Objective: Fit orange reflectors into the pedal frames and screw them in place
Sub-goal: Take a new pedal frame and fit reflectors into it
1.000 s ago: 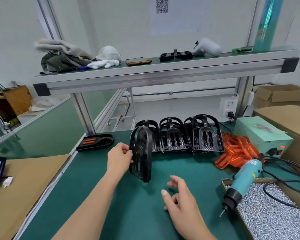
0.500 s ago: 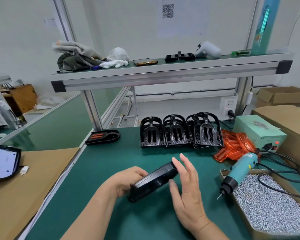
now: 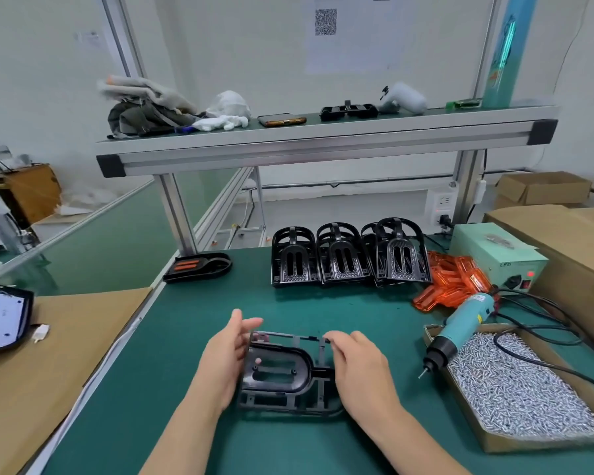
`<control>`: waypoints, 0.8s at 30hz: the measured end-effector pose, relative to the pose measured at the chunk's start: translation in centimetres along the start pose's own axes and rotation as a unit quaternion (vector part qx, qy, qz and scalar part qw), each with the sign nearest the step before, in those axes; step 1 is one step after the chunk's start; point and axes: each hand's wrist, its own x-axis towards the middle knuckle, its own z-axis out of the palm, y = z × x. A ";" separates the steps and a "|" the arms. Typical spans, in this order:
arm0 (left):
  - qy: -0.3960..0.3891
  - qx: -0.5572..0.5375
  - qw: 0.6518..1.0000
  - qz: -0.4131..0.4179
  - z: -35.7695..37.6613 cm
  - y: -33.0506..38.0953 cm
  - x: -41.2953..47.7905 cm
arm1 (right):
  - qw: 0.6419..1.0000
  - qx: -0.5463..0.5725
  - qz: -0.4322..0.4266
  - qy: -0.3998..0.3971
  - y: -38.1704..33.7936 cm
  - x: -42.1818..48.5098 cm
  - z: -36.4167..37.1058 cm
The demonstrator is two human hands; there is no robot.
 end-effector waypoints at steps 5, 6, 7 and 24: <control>0.031 0.134 0.982 0.127 0.7 -2.3 -0.6 | 0.986 -0.123 0.032 -0.106 -1.6 0.1 -1.1; 0.034 0.150 0.979 0.133 0.9 -2.4 -0.6 | 0.981 -0.151 0.027 -0.121 -2.0 0.1 -1.4; 0.037 0.159 0.978 0.133 1.2 -2.6 -0.7 | 0.977 -0.169 0.017 -0.126 -2.5 0.1 -1.8; 0.025 0.387 0.883 0.265 3.0 -3.9 -1.1 | 0.915 -0.336 0.212 -0.068 9.8 13.9 -13.3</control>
